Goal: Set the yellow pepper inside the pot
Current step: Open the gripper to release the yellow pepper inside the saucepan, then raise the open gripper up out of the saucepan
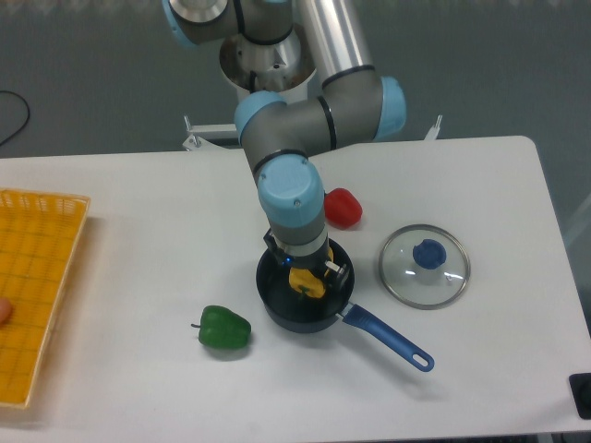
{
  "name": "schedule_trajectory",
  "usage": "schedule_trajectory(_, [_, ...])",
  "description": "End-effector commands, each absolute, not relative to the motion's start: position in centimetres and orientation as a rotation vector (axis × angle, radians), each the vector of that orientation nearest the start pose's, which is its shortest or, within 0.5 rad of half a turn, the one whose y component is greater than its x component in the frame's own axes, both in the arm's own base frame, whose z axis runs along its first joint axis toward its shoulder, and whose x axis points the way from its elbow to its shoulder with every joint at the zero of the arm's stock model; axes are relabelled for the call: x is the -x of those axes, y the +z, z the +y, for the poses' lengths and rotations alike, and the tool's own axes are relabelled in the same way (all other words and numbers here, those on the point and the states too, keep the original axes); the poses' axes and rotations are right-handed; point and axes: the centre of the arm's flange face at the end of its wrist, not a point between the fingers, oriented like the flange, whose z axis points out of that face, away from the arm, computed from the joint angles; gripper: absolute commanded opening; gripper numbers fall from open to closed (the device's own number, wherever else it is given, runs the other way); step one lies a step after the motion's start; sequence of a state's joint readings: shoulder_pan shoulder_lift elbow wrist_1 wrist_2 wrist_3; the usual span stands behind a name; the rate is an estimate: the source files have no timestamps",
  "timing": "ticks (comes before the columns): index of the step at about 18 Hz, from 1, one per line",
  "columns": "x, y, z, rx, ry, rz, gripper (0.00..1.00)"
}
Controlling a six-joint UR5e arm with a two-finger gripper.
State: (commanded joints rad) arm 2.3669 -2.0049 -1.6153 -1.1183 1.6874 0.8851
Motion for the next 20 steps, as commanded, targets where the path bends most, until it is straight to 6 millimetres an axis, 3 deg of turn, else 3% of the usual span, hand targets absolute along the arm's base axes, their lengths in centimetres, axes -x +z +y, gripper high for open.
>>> schedule_trajectory(5, [35.9,24.9,52.8,3.261,0.072,0.118,0.58])
schedule_trajectory(20, [34.4,23.4,52.8,3.296,0.057,0.141,0.63])
